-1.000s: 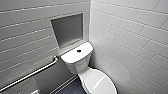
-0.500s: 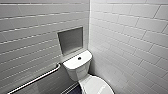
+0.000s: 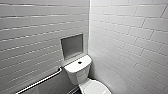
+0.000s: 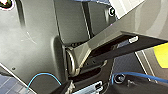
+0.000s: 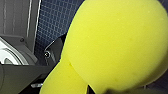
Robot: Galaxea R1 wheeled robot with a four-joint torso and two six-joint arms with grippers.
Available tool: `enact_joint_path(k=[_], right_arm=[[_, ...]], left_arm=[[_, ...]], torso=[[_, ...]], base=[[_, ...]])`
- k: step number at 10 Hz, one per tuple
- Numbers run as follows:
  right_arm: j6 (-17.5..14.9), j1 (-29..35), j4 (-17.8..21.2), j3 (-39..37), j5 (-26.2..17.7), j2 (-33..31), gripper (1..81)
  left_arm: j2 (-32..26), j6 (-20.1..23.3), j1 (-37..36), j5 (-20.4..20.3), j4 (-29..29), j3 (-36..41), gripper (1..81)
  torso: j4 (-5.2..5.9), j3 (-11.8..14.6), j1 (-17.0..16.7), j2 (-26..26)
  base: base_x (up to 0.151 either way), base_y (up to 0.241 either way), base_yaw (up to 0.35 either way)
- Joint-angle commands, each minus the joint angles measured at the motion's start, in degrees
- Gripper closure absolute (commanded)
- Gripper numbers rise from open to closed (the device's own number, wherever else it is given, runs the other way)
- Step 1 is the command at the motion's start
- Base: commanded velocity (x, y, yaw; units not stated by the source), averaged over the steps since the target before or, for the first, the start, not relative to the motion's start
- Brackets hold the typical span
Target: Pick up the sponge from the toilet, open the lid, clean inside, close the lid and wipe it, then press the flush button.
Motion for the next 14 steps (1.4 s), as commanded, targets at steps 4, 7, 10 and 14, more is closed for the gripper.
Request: enact_joint_path(k=[4,7,10,14], right_arm=[[-0.07,1.2,-2.19,-3.04,-1.75,1.74,81.1],[-0.16,1.02,-2.36,-4.36,-1.75,2.98,81.1],[-0.16,0.84,-2.36,-4.45,-1.75,3.15,81.1],[-0.07,0.49,-2.36,-4.89,-2.27,4.03,81.1]], left_arm=[[3.17,-0.11,-1.39,3.42,-0.87,-5.28,1.0],[4.5,-0.11,-1.39,3.42,-1.84,-8.28,1.0],[4.5,-0.11,-1.39,3.42,-1.84,-8.28,1.0],[4.67,-0.11,-1.3,3.5,-1.93,-8.72,1.0]], torso=[[0.0,0.26,-7.69,11.89],[0.0,5.49,-11.6,18.01],[0.0,11.85,-15.6,24.18],[0.0,11.67,-20.35,31.24]], base=[[0.0,0.0,0.0],[0.0,0.0,0.0],[0.0,0.0,0.0],[0.0,0.0,0.0]])
